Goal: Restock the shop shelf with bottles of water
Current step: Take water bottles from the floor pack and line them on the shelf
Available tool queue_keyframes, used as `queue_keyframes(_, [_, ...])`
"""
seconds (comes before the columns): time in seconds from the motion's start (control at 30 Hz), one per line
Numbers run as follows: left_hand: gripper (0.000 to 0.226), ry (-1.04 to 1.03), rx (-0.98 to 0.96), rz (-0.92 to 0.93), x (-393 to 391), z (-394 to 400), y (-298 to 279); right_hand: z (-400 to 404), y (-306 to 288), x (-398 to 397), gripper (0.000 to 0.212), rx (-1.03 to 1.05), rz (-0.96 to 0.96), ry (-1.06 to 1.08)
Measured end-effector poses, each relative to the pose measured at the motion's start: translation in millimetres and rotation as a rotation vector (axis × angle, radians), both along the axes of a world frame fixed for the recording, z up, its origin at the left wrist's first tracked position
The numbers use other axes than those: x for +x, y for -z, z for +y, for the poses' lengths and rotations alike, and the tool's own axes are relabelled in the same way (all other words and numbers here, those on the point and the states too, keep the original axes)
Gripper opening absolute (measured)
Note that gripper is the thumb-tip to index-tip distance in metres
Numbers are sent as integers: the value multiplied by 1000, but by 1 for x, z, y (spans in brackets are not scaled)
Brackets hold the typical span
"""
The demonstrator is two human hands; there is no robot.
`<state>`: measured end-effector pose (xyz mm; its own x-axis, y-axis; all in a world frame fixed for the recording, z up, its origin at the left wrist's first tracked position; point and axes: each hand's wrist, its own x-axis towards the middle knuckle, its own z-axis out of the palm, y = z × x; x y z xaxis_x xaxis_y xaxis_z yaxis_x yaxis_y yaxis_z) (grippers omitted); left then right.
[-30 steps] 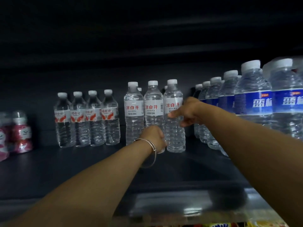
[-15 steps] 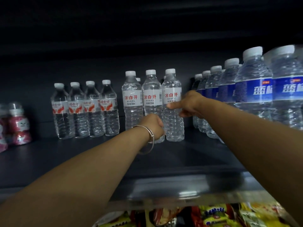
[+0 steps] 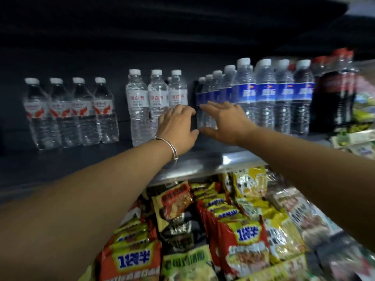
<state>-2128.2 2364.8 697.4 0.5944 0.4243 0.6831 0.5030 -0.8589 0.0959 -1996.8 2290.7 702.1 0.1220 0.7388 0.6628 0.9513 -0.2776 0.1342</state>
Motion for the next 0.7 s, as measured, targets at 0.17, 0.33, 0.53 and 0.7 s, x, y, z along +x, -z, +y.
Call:
queue_keyframes(0.17, [56, 28, 75, -12, -2, -52, 39, -63, 40, 2, 66, 6, -67, 22])
queue_keyframes(0.33, [62, -3, 119, -14, 4, -90, 99, -106, 98, 13, 66, 10, -83, 8])
queue_keyframes(0.53, [63, -2, 22, -28, 30, -126, 213, -139, 219, 30, 69, -38, 47, 8])
queue_keyframes(0.7, [65, 60, -30, 51, 38, -140, 343, -153, 347, 41, 71, -147, 108, -4])
